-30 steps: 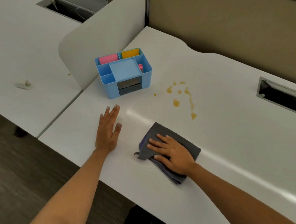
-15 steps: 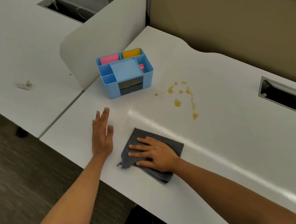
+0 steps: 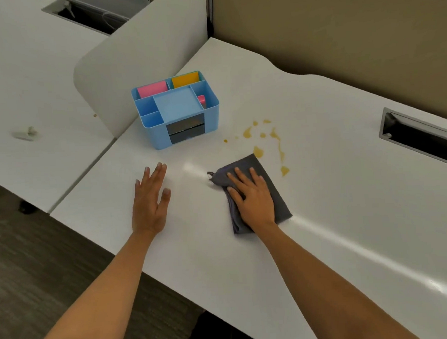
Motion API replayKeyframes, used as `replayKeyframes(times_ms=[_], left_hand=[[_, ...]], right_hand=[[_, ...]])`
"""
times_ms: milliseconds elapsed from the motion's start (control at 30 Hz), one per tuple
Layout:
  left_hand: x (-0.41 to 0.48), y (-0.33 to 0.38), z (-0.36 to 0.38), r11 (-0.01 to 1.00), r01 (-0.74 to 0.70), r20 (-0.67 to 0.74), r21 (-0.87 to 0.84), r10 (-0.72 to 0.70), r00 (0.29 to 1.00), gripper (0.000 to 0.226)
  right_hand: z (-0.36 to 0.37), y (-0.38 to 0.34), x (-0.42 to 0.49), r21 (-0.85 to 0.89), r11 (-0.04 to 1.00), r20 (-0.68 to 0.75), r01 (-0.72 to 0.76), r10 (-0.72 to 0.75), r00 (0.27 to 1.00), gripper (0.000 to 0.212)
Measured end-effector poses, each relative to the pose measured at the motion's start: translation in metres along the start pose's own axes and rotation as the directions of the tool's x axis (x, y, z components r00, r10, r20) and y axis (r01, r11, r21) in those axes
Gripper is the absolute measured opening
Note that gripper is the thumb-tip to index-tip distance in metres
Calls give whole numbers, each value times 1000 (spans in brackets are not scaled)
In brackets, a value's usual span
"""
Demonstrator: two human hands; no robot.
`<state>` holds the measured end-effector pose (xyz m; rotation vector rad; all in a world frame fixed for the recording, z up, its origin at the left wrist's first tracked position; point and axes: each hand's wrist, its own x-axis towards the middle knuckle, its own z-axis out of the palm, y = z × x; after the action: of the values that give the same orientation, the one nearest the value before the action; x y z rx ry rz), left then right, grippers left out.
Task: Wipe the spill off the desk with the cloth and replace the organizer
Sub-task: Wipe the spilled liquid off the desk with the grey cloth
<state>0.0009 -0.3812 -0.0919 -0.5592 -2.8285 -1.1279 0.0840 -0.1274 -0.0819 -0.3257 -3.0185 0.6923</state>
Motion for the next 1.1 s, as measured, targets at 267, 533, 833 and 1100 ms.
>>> replayKeyframes(times_ms=[267,533,833,1100], left_hand=[[3,2,2,999,-6,54,40,3,999,68],[35,28,27,994,-93,162,59,82,983,71],[42,35,35,996,-82,151,44,75,986,74],[41,40,33,996,-89,153,30,83,985,77]], right_hand=[[-27,64,-120,11,969,153,248,-247,957,45],[-57,121,-75,-43,895,219,444,-425,878,43],[-33,81,-18,-13,1000,-38,-2,2,999,45],[-41,104,-94,123,761,245,637,-645,724,42]])
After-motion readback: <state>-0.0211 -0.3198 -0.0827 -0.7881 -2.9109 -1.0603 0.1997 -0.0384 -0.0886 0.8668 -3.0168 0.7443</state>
